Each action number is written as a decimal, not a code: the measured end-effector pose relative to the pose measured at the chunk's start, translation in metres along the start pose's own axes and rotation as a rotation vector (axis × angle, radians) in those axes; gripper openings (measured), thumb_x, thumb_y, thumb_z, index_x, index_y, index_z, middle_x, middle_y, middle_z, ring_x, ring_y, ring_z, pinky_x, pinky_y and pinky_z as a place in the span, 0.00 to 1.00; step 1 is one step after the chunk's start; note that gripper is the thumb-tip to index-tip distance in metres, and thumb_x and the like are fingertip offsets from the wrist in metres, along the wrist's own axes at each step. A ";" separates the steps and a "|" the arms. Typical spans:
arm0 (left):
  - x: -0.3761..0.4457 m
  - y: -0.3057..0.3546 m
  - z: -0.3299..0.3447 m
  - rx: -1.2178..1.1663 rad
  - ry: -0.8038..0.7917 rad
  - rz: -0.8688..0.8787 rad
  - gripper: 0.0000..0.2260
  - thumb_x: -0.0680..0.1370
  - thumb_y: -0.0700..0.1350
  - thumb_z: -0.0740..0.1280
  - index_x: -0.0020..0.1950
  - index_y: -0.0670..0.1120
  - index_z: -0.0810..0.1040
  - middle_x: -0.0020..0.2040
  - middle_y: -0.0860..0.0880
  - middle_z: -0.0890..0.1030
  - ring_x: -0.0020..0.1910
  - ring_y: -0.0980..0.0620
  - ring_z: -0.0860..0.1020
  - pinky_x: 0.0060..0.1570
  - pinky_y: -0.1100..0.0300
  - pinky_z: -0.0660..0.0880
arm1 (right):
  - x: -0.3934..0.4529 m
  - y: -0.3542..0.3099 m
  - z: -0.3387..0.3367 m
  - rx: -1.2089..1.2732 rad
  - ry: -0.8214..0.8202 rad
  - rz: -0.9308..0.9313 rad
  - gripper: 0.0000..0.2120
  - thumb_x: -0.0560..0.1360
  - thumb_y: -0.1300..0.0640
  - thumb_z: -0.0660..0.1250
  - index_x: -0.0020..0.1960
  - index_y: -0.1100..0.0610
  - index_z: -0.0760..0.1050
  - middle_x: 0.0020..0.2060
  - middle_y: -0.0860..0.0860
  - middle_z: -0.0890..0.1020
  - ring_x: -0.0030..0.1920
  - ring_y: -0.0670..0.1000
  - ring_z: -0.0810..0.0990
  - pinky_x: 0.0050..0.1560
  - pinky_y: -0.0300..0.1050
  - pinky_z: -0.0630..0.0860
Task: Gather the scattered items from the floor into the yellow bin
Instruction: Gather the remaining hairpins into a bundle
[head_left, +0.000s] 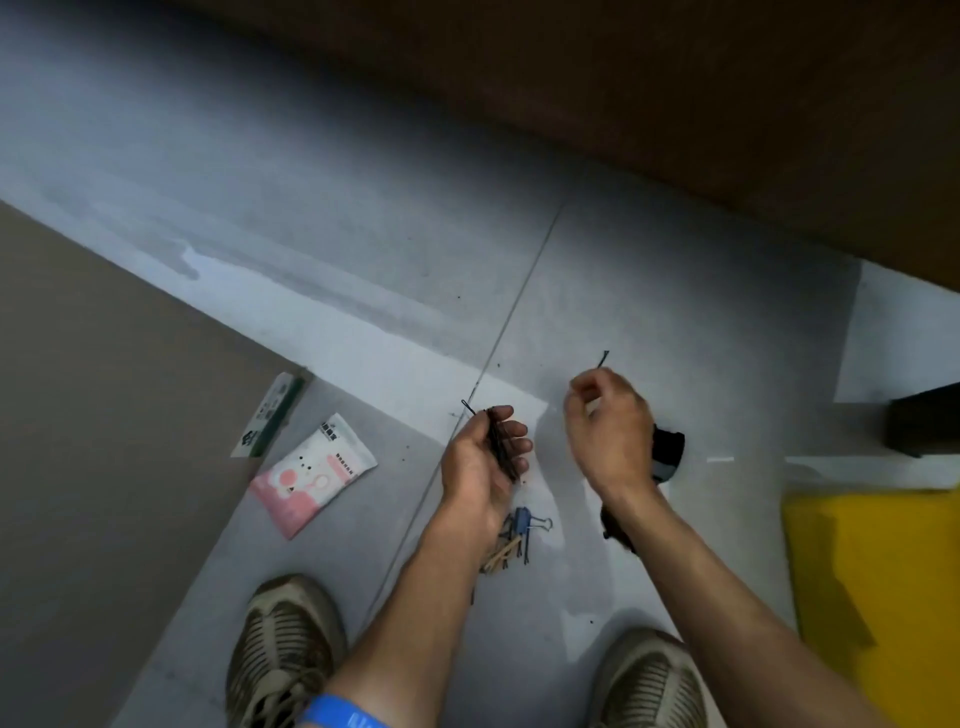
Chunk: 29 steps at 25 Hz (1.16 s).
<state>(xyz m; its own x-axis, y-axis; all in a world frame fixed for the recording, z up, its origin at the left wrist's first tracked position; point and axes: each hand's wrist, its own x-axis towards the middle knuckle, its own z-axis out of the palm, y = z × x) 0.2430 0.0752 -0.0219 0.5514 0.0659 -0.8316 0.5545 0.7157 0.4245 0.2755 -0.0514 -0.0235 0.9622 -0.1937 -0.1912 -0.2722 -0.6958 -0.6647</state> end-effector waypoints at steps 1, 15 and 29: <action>0.000 0.003 0.002 0.006 -0.010 0.011 0.12 0.82 0.43 0.56 0.47 0.42 0.77 0.33 0.46 0.78 0.30 0.50 0.75 0.32 0.59 0.67 | 0.015 0.009 -0.004 -0.109 0.059 0.043 0.08 0.77 0.53 0.65 0.53 0.55 0.78 0.49 0.50 0.82 0.46 0.49 0.80 0.41 0.38 0.72; -0.036 -0.011 -0.050 0.057 0.116 -0.023 0.15 0.81 0.54 0.60 0.49 0.44 0.78 0.39 0.45 0.81 0.36 0.48 0.79 0.37 0.57 0.72 | -0.057 -0.029 0.008 -0.073 -0.444 0.023 0.04 0.73 0.54 0.66 0.41 0.52 0.76 0.38 0.48 0.82 0.42 0.52 0.81 0.39 0.45 0.74; -0.039 -0.009 -0.109 0.005 0.254 0.006 0.16 0.82 0.55 0.57 0.44 0.45 0.76 0.32 0.47 0.75 0.26 0.53 0.72 0.28 0.61 0.63 | -0.116 0.022 0.048 -0.573 -0.424 -0.479 0.12 0.78 0.57 0.64 0.61 0.57 0.76 0.57 0.55 0.75 0.49 0.59 0.76 0.39 0.53 0.78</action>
<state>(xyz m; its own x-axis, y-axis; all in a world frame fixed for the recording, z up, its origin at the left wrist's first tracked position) 0.1486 0.1419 -0.0318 0.3811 0.2435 -0.8919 0.5552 0.7111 0.4314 0.1573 -0.0112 -0.0506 0.8589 0.4056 -0.3126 0.3171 -0.9006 -0.2973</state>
